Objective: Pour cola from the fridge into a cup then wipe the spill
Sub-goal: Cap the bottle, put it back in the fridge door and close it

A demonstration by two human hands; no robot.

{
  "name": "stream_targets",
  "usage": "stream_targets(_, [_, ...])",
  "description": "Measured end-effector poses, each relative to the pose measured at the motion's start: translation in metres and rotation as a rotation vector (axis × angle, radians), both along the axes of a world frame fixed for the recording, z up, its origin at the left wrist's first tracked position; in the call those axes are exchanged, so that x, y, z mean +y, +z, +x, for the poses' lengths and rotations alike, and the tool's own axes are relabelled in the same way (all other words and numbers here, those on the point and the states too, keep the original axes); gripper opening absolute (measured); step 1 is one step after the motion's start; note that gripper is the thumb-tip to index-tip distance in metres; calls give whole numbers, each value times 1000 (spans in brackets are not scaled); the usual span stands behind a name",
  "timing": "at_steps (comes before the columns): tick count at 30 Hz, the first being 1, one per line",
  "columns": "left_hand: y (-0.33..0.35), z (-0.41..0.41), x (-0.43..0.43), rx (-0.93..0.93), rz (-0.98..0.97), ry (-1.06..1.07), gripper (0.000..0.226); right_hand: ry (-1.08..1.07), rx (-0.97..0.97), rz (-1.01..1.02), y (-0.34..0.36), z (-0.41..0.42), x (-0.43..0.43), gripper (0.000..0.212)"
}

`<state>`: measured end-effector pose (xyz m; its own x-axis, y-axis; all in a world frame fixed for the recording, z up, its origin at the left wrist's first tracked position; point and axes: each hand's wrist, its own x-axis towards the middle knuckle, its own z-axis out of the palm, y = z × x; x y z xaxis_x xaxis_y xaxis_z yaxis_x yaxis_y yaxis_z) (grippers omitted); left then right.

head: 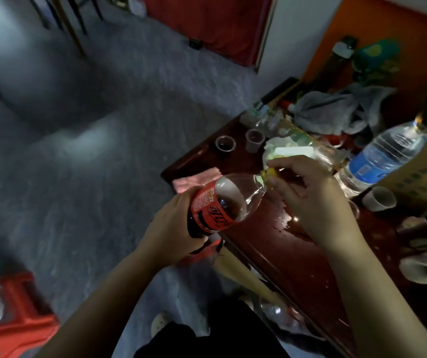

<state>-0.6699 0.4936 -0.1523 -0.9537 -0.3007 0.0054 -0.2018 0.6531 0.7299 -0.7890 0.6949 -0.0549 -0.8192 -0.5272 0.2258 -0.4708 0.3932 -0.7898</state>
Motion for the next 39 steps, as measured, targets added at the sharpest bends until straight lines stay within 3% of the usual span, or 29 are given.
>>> stream_targets(8, [13,102,-87,68,-24,203,89,211,165,31,14,64,-113,22])
stream_targets(21, [20,281,-173,119,-140,701,83,765,113,-89,10,171,-298,19])
stream_targets(33, [17,308,-197,-17,-36,1109,92,1159,118,-60,-2,190,-427,23])
stream_targets(39, [37,288,-215,-136,-159,1291,88,1269,113,-103,3,183,-490,17])
